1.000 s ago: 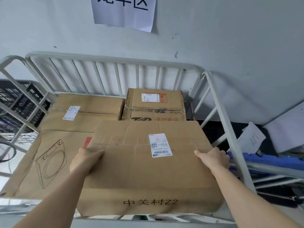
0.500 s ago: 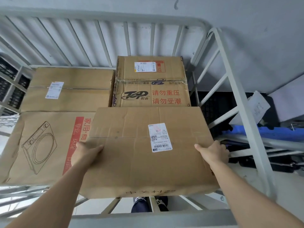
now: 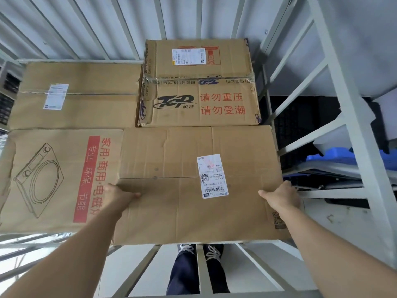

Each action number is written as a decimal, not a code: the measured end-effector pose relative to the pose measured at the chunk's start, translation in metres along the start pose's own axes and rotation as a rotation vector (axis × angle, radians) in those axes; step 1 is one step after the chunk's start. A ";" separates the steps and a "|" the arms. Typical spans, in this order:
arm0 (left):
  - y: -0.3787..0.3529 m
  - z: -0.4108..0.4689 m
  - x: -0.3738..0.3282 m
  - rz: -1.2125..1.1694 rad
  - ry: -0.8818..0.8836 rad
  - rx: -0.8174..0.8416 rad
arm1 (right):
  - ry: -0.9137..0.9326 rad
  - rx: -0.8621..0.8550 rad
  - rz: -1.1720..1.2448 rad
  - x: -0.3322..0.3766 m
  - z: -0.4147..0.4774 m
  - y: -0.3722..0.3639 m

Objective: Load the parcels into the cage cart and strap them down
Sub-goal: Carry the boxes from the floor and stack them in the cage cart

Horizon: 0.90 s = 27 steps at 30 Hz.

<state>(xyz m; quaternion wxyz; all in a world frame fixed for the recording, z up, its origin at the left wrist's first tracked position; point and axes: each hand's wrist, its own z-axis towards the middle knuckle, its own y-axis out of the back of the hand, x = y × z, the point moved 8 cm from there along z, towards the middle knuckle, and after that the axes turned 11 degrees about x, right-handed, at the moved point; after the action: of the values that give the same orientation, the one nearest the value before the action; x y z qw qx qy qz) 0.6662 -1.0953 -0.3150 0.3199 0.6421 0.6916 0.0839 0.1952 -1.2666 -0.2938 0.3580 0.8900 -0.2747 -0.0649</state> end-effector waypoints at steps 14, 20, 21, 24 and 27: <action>-0.017 0.025 -0.007 0.341 -0.032 0.037 | 0.113 0.080 -0.170 0.007 0.018 -0.017; -0.024 0.002 -0.027 0.713 -0.079 0.034 | 0.217 0.130 -0.302 0.024 -0.005 -0.012; -0.027 -0.003 -0.034 0.763 -0.123 0.038 | 0.244 0.137 -0.321 0.027 -0.012 -0.009; -0.035 -0.025 -0.055 0.836 -0.195 0.070 | 0.334 0.147 -0.374 0.038 -0.034 0.002; -0.037 -0.052 -0.086 0.914 -0.280 0.066 | 0.388 0.113 -0.400 0.046 -0.061 0.020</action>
<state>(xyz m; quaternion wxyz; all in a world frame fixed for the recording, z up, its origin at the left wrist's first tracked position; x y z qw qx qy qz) 0.6045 -1.1667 -0.2648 0.3200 0.8953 0.2911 0.1066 0.2439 -1.2668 -0.2318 0.3340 0.9408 -0.0232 0.0526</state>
